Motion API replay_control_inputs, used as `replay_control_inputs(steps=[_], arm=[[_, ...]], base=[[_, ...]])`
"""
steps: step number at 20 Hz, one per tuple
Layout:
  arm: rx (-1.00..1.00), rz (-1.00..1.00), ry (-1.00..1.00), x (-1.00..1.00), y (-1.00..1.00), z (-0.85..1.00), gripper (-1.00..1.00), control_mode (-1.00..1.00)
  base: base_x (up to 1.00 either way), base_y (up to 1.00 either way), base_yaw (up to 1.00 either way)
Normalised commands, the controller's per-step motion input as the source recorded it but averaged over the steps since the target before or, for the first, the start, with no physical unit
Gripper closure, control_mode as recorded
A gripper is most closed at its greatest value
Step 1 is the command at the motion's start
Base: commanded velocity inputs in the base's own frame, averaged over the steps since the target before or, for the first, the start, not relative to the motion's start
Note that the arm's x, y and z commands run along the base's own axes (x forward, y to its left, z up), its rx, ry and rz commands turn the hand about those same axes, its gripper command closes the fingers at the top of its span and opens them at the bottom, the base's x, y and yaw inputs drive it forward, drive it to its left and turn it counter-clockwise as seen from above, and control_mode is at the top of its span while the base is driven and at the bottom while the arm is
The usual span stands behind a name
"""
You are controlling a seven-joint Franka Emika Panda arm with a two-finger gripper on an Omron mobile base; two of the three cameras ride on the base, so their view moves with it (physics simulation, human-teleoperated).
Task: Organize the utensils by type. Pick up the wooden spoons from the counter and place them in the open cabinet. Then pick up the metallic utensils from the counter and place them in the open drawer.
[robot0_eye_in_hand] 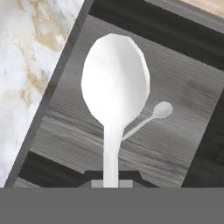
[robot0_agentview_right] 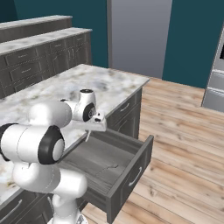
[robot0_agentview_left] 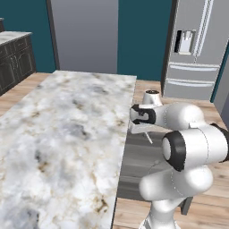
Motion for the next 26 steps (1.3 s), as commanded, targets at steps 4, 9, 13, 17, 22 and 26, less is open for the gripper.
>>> replay_control_inputs(steps=[4, 9, 13, 17, 22, 26], arm=[[0.0, -0.21, 0.08, 0.01, -0.33, -0.27, 1.0, -1.0], [0.0, -0.12, 0.01, 0.0, -0.14, -0.37, 1.0, -1.0], [0.0, -0.16, 0.0, -0.06, -0.1, -0.34, 1.0, -1.0], [0.0, -0.18, 0.01, -0.09, -0.13, -0.31, 1.0, -1.0], [0.02, -0.12, 0.02, -0.01, -0.17, -0.26, 1.0, -1.0], [0.02, -0.08, 0.01, -0.01, -0.24, -0.25, 1.0, -1.0]], base=[[0.0, 0.0, 0.0], [0.0, 0.0, 0.0], [0.0, 0.0, 0.0], [0.0, 0.0, 0.0], [0.0, 0.0, 0.0], [0.0, 0.0, 0.0]])
